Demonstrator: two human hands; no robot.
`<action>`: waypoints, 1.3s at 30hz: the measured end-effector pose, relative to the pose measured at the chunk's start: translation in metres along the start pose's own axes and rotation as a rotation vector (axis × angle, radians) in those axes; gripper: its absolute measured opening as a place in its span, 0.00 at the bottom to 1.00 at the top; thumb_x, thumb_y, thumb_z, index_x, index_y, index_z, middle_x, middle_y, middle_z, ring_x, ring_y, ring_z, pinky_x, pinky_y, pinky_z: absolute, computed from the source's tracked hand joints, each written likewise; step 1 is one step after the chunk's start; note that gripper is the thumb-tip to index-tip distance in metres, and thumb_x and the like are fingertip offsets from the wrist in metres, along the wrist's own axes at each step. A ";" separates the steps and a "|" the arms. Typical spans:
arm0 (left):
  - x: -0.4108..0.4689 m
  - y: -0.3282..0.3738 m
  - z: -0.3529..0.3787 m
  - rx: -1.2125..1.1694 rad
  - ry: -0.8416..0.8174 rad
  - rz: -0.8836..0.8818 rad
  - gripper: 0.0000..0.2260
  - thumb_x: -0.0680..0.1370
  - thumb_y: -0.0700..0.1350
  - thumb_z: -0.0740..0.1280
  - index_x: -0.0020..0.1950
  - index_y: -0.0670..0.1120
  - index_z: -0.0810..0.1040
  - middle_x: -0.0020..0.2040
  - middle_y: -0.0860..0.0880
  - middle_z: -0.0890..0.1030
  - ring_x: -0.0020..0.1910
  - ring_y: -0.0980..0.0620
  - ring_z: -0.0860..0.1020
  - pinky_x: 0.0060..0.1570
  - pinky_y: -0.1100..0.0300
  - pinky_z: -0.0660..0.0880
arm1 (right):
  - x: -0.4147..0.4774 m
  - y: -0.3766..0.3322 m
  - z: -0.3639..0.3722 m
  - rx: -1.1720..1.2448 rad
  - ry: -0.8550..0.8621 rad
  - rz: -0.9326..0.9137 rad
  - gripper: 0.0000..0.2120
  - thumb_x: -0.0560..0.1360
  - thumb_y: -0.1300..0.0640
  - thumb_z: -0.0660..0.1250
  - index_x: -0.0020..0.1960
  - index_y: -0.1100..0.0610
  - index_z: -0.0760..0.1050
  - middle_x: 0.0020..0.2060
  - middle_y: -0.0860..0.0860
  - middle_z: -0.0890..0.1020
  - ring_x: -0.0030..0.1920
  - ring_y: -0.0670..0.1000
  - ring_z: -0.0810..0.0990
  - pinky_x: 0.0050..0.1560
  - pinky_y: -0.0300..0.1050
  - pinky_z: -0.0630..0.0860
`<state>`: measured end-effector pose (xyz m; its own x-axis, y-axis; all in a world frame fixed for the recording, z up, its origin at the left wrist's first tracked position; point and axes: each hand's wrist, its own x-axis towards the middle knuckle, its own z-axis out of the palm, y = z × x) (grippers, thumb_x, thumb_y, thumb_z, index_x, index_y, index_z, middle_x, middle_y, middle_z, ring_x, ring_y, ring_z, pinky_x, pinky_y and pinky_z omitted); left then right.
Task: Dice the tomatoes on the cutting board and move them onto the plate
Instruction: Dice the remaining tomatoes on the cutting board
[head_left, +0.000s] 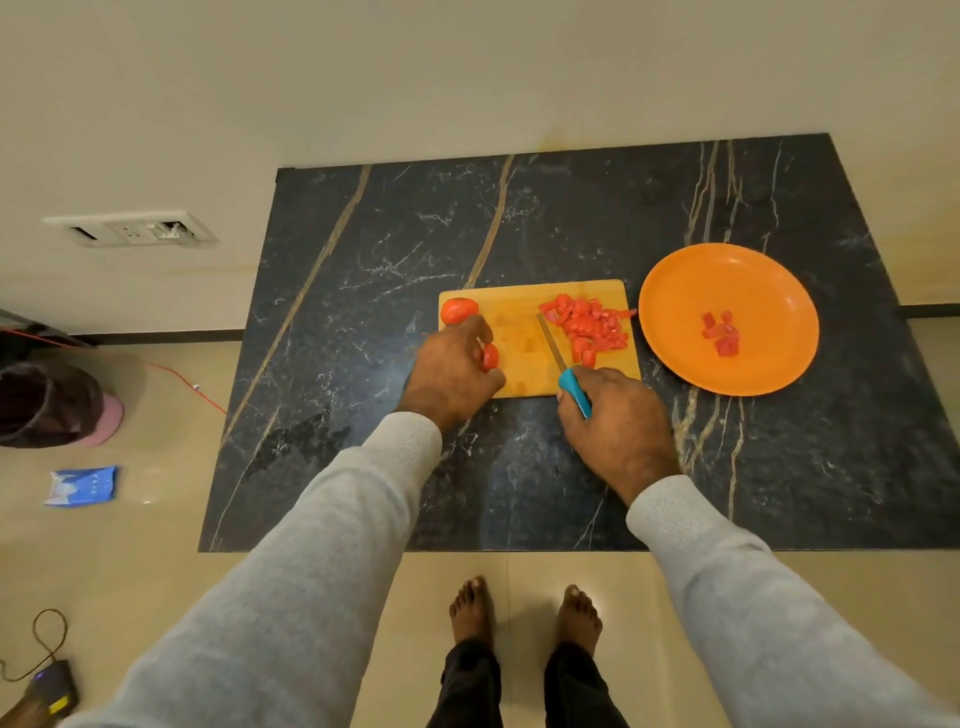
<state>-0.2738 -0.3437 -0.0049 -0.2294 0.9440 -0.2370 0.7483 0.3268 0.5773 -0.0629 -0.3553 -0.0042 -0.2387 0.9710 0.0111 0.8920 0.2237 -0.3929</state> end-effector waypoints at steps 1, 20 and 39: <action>0.002 0.006 0.004 -0.076 -0.014 0.011 0.17 0.73 0.47 0.77 0.59 0.54 0.77 0.51 0.52 0.81 0.46 0.51 0.82 0.49 0.53 0.84 | 0.000 0.002 -0.001 0.002 -0.001 0.007 0.18 0.79 0.46 0.65 0.63 0.55 0.79 0.47 0.52 0.83 0.45 0.54 0.80 0.43 0.47 0.79; 0.025 0.013 0.036 0.252 0.034 0.326 0.17 0.81 0.52 0.71 0.68 0.47 0.81 0.66 0.50 0.82 0.65 0.49 0.78 0.71 0.51 0.74 | -0.012 -0.003 0.013 0.053 -0.024 0.056 0.17 0.80 0.47 0.64 0.64 0.55 0.77 0.49 0.53 0.83 0.47 0.54 0.81 0.47 0.49 0.80; 0.036 0.015 0.023 0.433 -0.062 0.596 0.14 0.84 0.46 0.66 0.67 0.44 0.84 0.67 0.47 0.83 0.63 0.45 0.78 0.67 0.50 0.73 | 0.007 -0.040 0.022 -0.071 -0.108 0.095 0.14 0.80 0.52 0.63 0.60 0.60 0.77 0.48 0.56 0.81 0.44 0.59 0.82 0.40 0.49 0.76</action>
<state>-0.2571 -0.3058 -0.0228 0.3186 0.9474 -0.0306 0.9165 -0.2996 0.2652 -0.1086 -0.3590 -0.0092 -0.1890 0.9741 -0.1238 0.9364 0.1408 -0.3214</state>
